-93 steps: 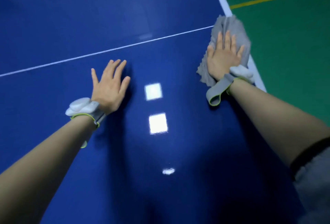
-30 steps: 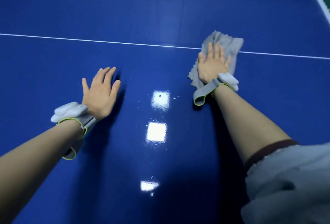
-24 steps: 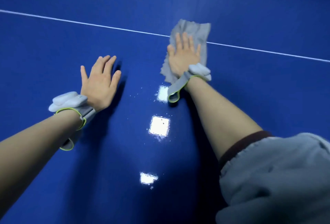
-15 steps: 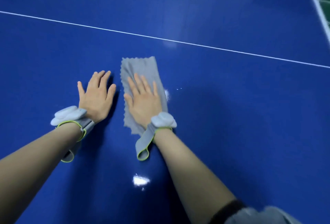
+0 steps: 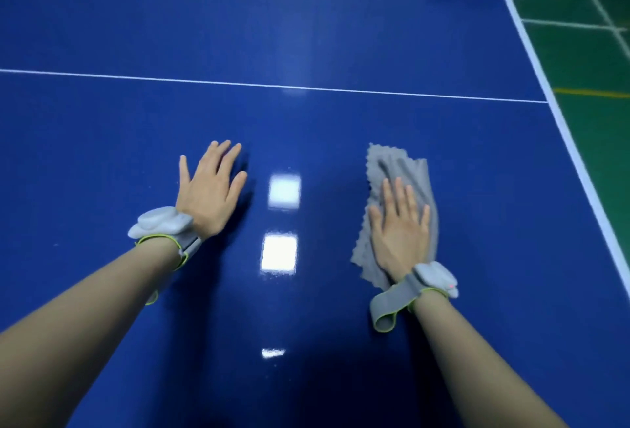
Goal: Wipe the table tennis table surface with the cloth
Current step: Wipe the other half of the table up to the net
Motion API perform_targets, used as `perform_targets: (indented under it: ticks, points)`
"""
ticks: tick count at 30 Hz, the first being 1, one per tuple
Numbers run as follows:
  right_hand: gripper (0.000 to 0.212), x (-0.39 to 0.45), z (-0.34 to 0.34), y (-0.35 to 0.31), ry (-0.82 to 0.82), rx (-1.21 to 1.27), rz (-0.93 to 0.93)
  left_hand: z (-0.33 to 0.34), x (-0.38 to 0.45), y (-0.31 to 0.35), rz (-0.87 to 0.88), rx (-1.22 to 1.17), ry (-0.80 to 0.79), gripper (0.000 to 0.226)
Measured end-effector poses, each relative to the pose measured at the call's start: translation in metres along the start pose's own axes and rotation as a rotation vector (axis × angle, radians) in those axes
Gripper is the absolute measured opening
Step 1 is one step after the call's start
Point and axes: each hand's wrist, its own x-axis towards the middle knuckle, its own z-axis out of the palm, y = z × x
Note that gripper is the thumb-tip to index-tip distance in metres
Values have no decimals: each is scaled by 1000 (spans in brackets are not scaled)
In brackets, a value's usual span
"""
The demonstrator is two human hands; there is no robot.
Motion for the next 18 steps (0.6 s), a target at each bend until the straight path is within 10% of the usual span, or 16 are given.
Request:
perform_targets:
  ticks: [10, 18]
  points:
    - [57, 131, -16, -6, 70, 81, 177, 7, 48, -26, 33, 80, -58, 51]
    - [57, 174, 15, -170, 14, 98, -94, -6, 62, -72, -17, 65, -17, 50]
